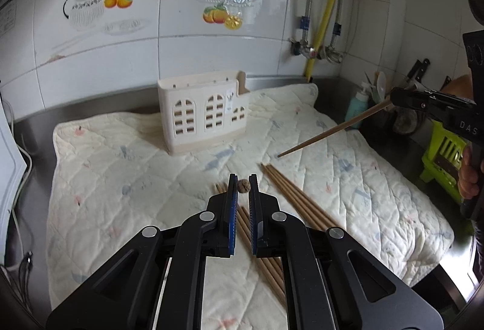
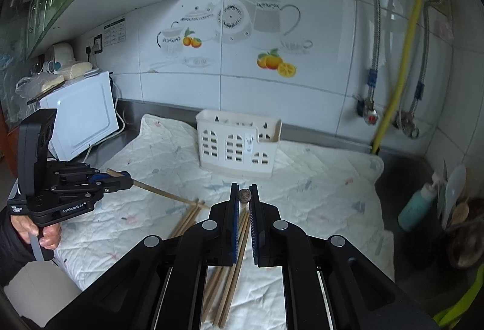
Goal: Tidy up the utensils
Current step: 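Lift the left tool's chopstick toward the white holder while the right tool lifts its own, then lower the left tool's chopstick into the holder and open while the right tool does likewise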
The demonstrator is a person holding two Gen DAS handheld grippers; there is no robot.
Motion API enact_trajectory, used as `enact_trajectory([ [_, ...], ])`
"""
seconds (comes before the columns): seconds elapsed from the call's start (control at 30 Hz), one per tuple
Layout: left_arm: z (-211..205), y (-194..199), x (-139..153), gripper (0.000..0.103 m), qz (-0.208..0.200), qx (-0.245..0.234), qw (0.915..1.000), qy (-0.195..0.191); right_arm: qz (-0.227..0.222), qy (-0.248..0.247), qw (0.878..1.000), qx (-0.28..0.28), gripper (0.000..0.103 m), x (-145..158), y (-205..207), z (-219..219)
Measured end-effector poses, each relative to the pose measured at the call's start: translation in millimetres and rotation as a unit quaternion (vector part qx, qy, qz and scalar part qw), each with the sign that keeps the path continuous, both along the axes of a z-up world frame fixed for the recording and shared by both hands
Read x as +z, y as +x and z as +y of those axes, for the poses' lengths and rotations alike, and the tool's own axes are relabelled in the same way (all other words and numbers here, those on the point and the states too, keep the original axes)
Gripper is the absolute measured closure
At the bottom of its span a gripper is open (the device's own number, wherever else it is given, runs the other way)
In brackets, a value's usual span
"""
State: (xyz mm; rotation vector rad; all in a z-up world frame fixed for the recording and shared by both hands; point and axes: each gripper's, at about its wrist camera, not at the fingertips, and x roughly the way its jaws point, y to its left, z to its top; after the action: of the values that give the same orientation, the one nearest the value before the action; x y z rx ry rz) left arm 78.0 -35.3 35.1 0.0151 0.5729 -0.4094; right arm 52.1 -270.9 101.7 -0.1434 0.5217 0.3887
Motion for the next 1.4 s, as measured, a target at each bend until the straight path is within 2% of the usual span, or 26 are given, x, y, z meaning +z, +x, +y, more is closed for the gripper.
enact_trajectory([
  [0.2, -4, 22, 32, 0.098, -0.032, 0.003, 0.9993, 0.019, -0.022, -0.007, 1.000, 0.007, 0.097, 41, 30, 7],
  [0.37, -5, 39, 47, 0.098, -0.043, 0.007, 0.9987, 0.027, -0.030, -0.015, 0.999, -0.005, 0.097, 68, 68, 13],
  [0.5, -1, 48, 62, 0.098, -0.052, 0.009, 0.9985, 0.015, -0.028, -0.014, 0.999, -0.015, 0.097, 78, 101, 19],
  [0.63, 1, 56, 87, 0.098, -0.081, 0.013, 0.9965, 0.013, -0.006, -0.025, 0.999, -0.022, 0.097, 71, 138, 31],
  [0.8, 0, 68, 127, 0.098, -0.132, 0.019, 0.9909, 0.019, 0.023, -0.042, 0.998, -0.029, 0.097, 48, 178, 44],
  [1.03, -3, 101, 165, 0.098, -0.188, 0.046, 0.9808, 0.025, 0.049, -0.050, 0.997, -0.035, 0.096, 26, 208, 50],
  [1.23, -7, 135, 166, 0.098, -0.197, 0.066, 0.9779, 0.022, 0.048, -0.053, 0.997, -0.029, 0.096, 20, 214, 51],
  [1.3, -9, 147, 160, 0.098, -0.198, 0.073, 0.9772, 0.028, 0.043, -0.055, 0.997, -0.026, 0.087, 20, 212, 51],
  [1.4, -8, 164, 148, 0.098, -0.179, 0.081, 0.9803, 0.024, 0.038, -0.057, 0.997, -0.024, 0.084, 20, 212, 49],
])
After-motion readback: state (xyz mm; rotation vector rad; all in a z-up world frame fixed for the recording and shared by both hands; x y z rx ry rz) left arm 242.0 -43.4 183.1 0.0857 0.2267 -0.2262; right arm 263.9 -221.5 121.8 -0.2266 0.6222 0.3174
